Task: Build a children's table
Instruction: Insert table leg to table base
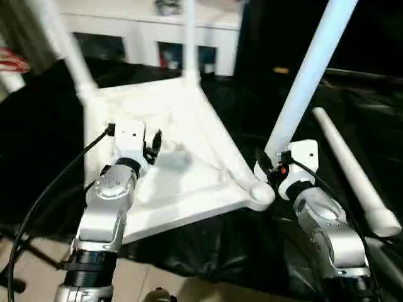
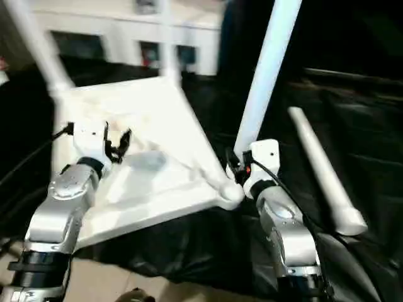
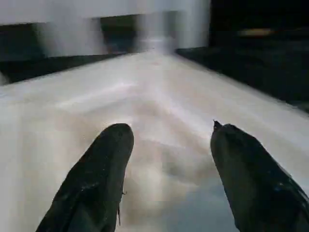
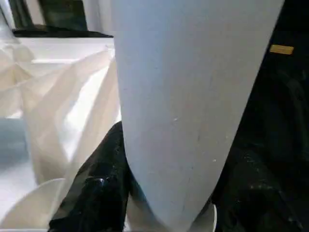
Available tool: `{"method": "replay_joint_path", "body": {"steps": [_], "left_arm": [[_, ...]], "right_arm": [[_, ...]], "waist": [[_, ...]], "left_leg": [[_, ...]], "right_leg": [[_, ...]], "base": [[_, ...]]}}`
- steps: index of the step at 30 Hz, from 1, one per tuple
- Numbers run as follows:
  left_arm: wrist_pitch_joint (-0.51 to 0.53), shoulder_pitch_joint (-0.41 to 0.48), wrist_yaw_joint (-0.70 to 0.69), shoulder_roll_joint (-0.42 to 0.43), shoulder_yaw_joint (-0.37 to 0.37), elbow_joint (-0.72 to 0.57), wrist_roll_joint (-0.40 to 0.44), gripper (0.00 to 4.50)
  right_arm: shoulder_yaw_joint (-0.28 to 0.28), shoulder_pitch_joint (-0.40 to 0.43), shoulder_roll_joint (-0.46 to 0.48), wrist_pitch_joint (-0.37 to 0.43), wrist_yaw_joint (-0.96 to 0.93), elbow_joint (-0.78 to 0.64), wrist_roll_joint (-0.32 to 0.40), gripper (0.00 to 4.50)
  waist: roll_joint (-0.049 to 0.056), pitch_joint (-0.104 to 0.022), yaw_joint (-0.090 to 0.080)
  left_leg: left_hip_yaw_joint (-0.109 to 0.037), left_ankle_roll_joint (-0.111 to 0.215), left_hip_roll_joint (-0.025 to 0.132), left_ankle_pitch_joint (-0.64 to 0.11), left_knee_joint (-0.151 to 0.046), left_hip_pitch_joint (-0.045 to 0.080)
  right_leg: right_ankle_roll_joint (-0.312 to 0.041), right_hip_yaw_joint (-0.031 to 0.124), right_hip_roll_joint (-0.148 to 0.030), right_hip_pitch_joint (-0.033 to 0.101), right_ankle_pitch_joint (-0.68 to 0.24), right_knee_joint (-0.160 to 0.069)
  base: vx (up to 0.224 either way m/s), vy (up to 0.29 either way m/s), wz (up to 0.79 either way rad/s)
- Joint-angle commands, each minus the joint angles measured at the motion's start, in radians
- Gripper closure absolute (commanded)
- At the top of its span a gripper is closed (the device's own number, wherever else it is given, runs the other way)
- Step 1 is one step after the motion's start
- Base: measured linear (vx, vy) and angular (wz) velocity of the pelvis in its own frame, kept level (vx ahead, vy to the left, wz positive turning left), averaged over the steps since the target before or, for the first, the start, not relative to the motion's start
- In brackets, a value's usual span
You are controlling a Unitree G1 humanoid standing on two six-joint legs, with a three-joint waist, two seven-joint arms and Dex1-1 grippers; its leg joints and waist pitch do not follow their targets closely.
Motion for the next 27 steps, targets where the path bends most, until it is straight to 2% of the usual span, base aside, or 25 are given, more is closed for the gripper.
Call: {"method": "replay_joint_path", "body": {"steps": [1,2,3,4,6,7,8,10,11,15,17,18,23,25,27], "left_arm": [[-0.033,0.009,-0.187,0.018,-0.09,-0.005,-0.067,1.46],[-0.038,0.013,-0.24,0.032,-0.115,-0.008,-0.082,1.19],[-0.039,0.014,-0.293,0.043,-0.135,-0.006,-0.097,1.19],[-0.039,0.014,-0.306,0.046,-0.14,-0.006,-0.101,1.12],[-0.019,0.009,-0.428,0.092,-0.22,0.013,-0.092,0.99],[-0.019,0.009,-0.428,0.092,-0.22,0.013,-0.092,0.85],[0.005,0.012,-0.485,0.126,-0.277,0.017,-0.065,0.73],[0.038,0.016,-0.531,0.145,-0.317,0.016,-0.066,0.73],[0.052,0.017,-0.542,0.15,-0.329,0.015,-0.068,0.73],[0.049,0.004,-0.543,0.146,-0.38,0.057,-0.031,0.73],[0.048,-0.012,-0.522,0.14,-0.389,0.085,-0.008,1.11],[0.055,-0.026,-0.499,0.132,-0.387,0.109,0.007,1.11],[0.108,-0.046,-0.497,0.136,-0.385,0.12,0.005,1.53],[0.147,-0.047,-0.501,0.146,-0.386,0.115,0.005,1.58],[0.179,-0.046,-0.515,0.151,-0.383,0.105,-0.01,1.87]], "right_arm": [[-0.025,-0.018,-0.02,0.004,0.016,0.016,0.016,2.62],[-0.029,-0.021,-0.024,0.005,0.021,0.02,0.016,2.62],[-0.031,-0.024,-0.03,0.006,0.027,0.025,0.015,2.62],[-0.031,-0.025,-0.031,0.007,0.028,0.026,0.015,2.62],[-0.032,-0.035,-0.057,0.022,0.046,0.033,0.006,2.62],[-0.032,-0.035,-0.057,0.022,0.046,0.033,0.006,2.62],[-0.036,-0.039,-0.074,0.047,0.047,0.027,0.008,2.62],[-0.042,-0.039,-0.09,0.056,0.056,0.021,0.017,2.62],[-0.043,-0.039,-0.095,0.056,0.061,0.02,0.02,2.62],[-0.043,-0.028,-0.117,0.047,0.071,0.017,0.008,2.62],[-0.048,-0.023,-0.12,0.051,0.077,0.011,0.017,2.62],[-0.049,-0.017,-0.122,0.057,0.081,0.003,0.024,2.62],[-0.048,-0.003,-0.126,0.074,0.089,-0.021,0.035,2.62],[-0.047,0.003,-0.126,0.076,0.09,-0.026,0.037,2.62],[-0.05,0.006,-0.126,0.077,0.09,-0.028,0.038,2.62]], "waist": [[-0.01,-0.055,-0.012],[-0.007,-0.055,-0.011],[-0.004,-0.055,-0.015],[-0.01,-0.055,-0.017],[-0.01,-0.056,-0.028],[-0.01,-0.056,-0.032],[-0.011,-0.056,-0.033],[-0.007,-0.057,-0.038],[-0.009,-0.059,-0.04],[-0.012,-0.063,-0.045],[-0.011,-0.063,-0.046],[-0.01,-0.063,-0.046],[-0.01,-0.059,-0.046],[-0.007,-0.059,-0.047],[-0.006,-0.059,-0.048]], "left_leg": [[-0.026,-0.016,0.065,-0.296,-0.093,0.034],[-0.028,-0.019,0.065,-0.293,-0.095,0.032],[-0.029,-0.027,0.065,-0.294,-0.099,0.024],[-0.029,-0.027,0.065,-0.292,-0.1,0.024],[-0.029,-0.023,0.062,-0.27,-0.1,0.019],[-0.026,-0.022,0.062,-0.263,-0.099,0.019],[-0.026,-0.02,0.06,-0.256,-0.098,0.019],[-0.025,-0.015,0.06,-0.234,-0.096,0.015],[-0.024,-0.01,0.061,-0.218,-0.095,0.016],[-0.022,0.01,0.059,-0.156,-0.089,0.008],[-0.019,0.022,0.06,-0.138,-0.087,0.012],[-0.018,0.024,0.059,-0.14,-0.086,0.011],[-0.02,0.014,0.061,-0.191,-0.09,0.017],[-0.021,0.011,0.061,-0.197,-0.091,0.017],[-0.022,0.011,0.06,-0.2,-0.091,0.015]], "right_leg": [[-0.09,0.072,-0.099,0.028,-0.363,-0.109],[-0.084,0.073,-0.102,0.03,-0.376,-0.108],[-0.071,0.073,-0.101,0.031,-0.383,-0.107],[-0.064,0.072,-0.102,0.032,-0.385,-0.11],[-0.062,0.074,-0.102,0.035,-0.357,-0.108],[-0.063,0.075,-0.102,0.035,-0.354,-0.107],[-0.063,0.075,-0.102,0.035,-0.352,-0.107],[-0.068,0.076,-0.103,0.038,-0.338,-0.105],[-0.077,0.076,-0.102,0.039,-0.319,-0.103],[-0.112,0.074,-0.101,0.049,-0.234,-0.094],[-0.126,0.073,-0.099,0.048,-0.206,-0.093],[-0.127,0.072,-0.098,0.048,-0.21,-0.095],[-0.11,0.07,-0.1,0.045,-0.314,-0.107],[-0.108,0.071,-0.099,0.044,-0.316,-0.108],[-0.107,0.069,-0.1,0.046,-0.322,-0.109]], "base": [[0.0,0.0,0.0],[0.0,0.0,0.0],[0.0,0.0,0.0],[0.0,0.0,0.0],[0.0,0.0,0.0],[0.0,0.0,0.0],[0.0,0.0,0.0],[0.0,0.0,0.0],[0.0,0.0,0.0],[0.0,0.0,0.0],[0.0,0.0,0.0],[0.0,0.0,0.0],[0.0,0.0,0.0],[0.0,0.0,0.0],[0.0,0.0,0.0]]}}
